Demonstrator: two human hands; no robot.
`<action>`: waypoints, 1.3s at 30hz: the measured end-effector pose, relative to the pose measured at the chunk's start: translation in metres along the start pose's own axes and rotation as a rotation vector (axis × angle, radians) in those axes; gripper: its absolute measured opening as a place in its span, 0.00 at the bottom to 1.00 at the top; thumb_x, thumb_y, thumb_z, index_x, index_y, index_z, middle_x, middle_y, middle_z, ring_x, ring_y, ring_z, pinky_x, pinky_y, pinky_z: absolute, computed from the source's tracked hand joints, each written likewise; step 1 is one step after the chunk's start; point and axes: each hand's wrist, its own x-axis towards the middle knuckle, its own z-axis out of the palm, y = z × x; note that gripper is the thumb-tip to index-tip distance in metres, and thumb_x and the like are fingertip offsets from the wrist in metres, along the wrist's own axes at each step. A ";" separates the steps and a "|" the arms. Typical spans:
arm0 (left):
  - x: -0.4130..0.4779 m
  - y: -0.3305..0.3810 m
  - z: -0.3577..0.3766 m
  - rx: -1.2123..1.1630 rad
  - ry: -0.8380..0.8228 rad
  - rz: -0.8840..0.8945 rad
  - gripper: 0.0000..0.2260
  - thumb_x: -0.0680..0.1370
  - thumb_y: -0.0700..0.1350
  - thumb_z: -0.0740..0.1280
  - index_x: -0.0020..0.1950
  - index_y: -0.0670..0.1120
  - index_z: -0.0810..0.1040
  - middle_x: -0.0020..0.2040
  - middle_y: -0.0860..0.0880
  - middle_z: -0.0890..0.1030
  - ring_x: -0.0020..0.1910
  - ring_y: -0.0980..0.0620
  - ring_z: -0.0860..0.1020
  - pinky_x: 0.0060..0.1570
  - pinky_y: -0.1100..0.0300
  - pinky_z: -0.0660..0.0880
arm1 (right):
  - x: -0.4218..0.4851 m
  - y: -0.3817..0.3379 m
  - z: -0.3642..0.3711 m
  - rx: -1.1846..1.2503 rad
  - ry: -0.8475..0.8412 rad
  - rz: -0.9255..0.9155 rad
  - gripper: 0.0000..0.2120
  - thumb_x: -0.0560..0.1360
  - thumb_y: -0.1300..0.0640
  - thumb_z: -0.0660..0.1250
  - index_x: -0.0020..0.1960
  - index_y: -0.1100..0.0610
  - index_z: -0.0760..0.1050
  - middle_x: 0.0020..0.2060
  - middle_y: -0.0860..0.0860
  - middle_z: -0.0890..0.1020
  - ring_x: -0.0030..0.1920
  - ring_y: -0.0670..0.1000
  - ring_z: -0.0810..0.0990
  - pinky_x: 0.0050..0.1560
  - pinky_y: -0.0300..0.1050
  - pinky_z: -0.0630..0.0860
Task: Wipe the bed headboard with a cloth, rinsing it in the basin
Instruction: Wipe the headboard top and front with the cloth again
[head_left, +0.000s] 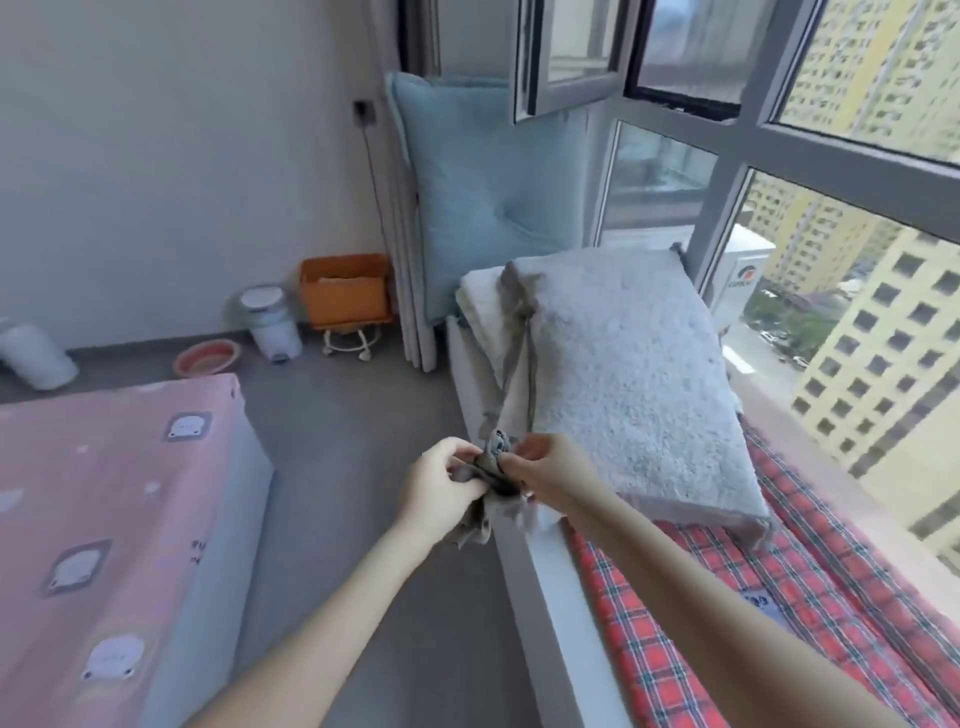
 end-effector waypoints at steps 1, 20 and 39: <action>0.003 -0.002 -0.008 -0.014 0.038 -0.015 0.09 0.70 0.38 0.70 0.47 0.48 0.77 0.39 0.51 0.80 0.38 0.53 0.78 0.37 0.65 0.73 | 0.007 -0.005 0.007 0.037 -0.029 -0.008 0.08 0.71 0.53 0.69 0.35 0.52 0.76 0.29 0.50 0.79 0.30 0.52 0.78 0.37 0.48 0.80; 0.186 -0.095 -0.243 -0.433 0.227 -0.334 0.08 0.79 0.41 0.61 0.43 0.46 0.79 0.31 0.51 0.80 0.28 0.57 0.77 0.26 0.69 0.71 | 0.221 -0.155 0.190 0.534 -0.245 0.063 0.11 0.78 0.55 0.63 0.38 0.56 0.68 0.34 0.52 0.76 0.38 0.53 0.76 0.41 0.47 0.74; 0.521 -0.120 -0.361 -0.352 0.187 -0.279 0.03 0.74 0.39 0.67 0.42 0.45 0.74 0.42 0.44 0.78 0.44 0.47 0.76 0.47 0.52 0.69 | 0.555 -0.307 0.255 0.053 -0.333 -0.287 0.18 0.70 0.40 0.69 0.43 0.56 0.77 0.34 0.48 0.78 0.35 0.47 0.75 0.39 0.44 0.72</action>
